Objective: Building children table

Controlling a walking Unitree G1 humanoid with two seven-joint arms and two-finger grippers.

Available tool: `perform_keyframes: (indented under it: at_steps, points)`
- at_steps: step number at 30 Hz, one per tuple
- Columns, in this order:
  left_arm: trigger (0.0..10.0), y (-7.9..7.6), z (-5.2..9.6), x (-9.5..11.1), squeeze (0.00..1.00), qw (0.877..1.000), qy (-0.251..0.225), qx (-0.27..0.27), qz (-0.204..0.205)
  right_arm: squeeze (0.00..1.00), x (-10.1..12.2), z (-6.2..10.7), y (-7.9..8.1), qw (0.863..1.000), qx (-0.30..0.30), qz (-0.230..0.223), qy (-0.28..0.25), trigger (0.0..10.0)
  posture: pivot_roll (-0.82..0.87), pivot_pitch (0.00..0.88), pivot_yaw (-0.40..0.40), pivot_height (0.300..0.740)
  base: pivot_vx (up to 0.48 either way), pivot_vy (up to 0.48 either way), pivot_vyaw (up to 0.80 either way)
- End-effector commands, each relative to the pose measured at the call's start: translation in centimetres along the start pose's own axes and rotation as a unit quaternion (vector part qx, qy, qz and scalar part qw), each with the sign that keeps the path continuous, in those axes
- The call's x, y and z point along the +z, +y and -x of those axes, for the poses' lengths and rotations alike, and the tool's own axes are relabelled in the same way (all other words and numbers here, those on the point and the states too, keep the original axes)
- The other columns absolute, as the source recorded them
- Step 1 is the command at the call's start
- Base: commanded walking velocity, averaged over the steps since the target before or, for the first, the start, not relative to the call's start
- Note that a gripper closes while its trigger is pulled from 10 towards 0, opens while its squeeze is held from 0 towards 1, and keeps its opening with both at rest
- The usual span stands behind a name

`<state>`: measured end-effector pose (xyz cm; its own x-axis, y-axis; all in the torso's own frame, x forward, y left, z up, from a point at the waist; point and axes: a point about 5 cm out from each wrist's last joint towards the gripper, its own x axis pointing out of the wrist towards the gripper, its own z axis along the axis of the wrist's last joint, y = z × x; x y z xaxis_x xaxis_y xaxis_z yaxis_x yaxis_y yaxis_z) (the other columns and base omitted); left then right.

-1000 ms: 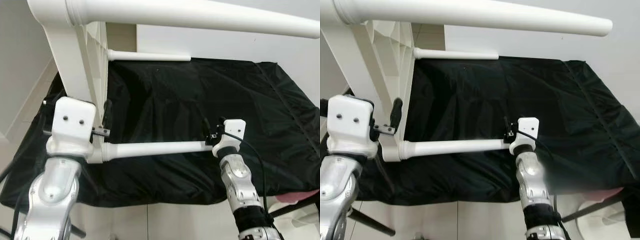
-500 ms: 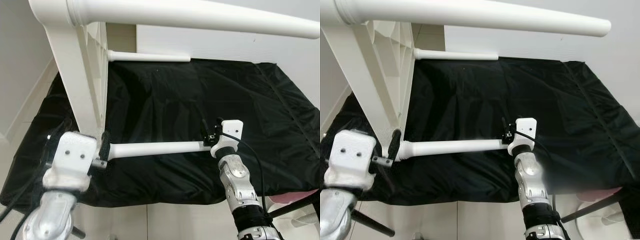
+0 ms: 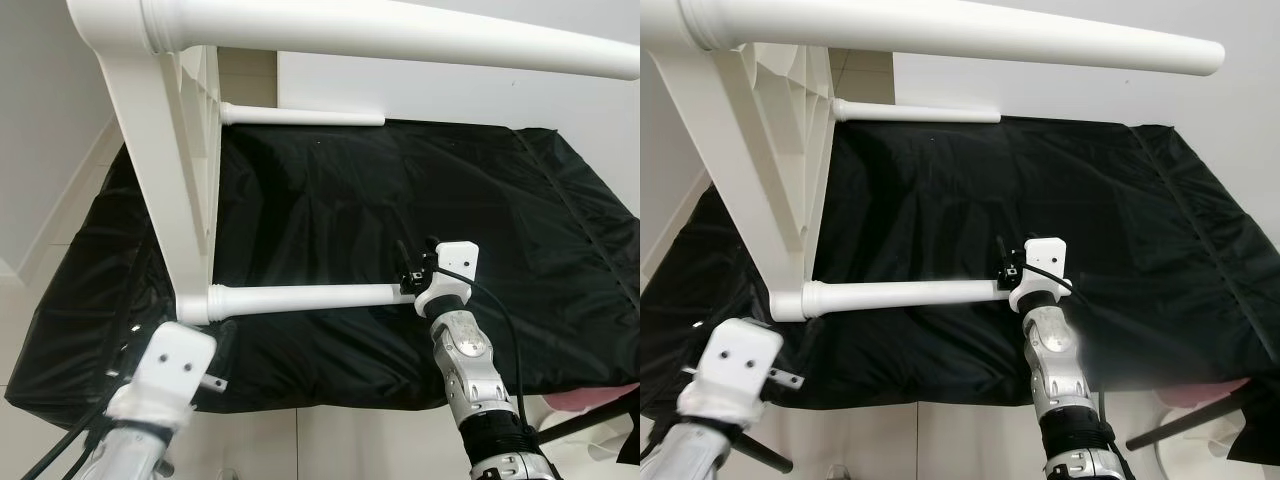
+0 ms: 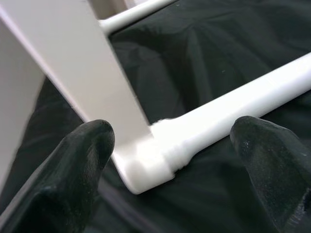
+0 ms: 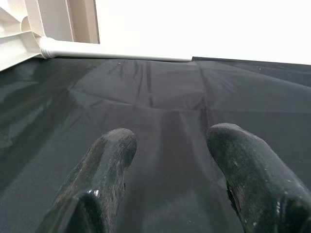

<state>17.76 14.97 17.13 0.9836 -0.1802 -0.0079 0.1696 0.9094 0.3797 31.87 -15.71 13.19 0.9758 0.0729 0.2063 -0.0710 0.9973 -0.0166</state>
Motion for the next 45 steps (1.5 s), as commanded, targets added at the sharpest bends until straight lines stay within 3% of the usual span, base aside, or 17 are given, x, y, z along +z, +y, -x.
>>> perform_keyframes:
  at_steps: [1,8,17,26,39,45]
  points:
    - [10.0,-0.3,-0.4,-0.6,0.0,1.0,0.017,-0.016,0.021,0.0,-0.2,0.4,-0.2,1.0,-0.002,0.006,0.0,10.0,0.14,0.062,-0.024,0.74,0.0,0.0,0.0]
    - [10.0,-0.9,-2.5,-1.7,0.0,0.999,0.013,-0.036,0.014,0.0,-1.0,2.1,-1.0,0.999,-0.033,0.028,0.009,10.0,0.11,0.076,0.003,0.74,0.0,0.0,0.0]
    - [10.0,-2.1,-3.0,-1.3,0.0,0.996,-0.02,-0.079,0.046,0.0,-1.3,3.9,-0.2,0.999,-0.041,0.021,0.01,10.0,0.09,0.071,0.022,0.74,0.0,0.0,0.0]
    - [10.0,-3.7,-3.4,-1.6,0.0,0.994,-0.04,-0.103,0.02,0.0,-1.2,4.7,0.0,0.997,-0.07,0.021,0.007,10.0,0.07,0.076,0.022,0.74,0.0,0.0,0.0]
    - [10.0,-3.6,-5.8,-1.6,0.0,0.995,-0.066,-0.063,0.04,0.0,-0.6,5.2,1.6,0.999,-0.049,0.014,-0.002,10.0,0.04,0.072,0.001,0.74,0.0,0.0,0.0]
    - [10.0,-3.9,-6.8,-1.8,0.0,0.995,-0.065,-0.042,0.068,0.0,-0.5,5.8,2.3,0.999,-0.053,0.008,-0.006,10.0,0.04,0.079,0.016,0.74,0.0,0.0,0.0]
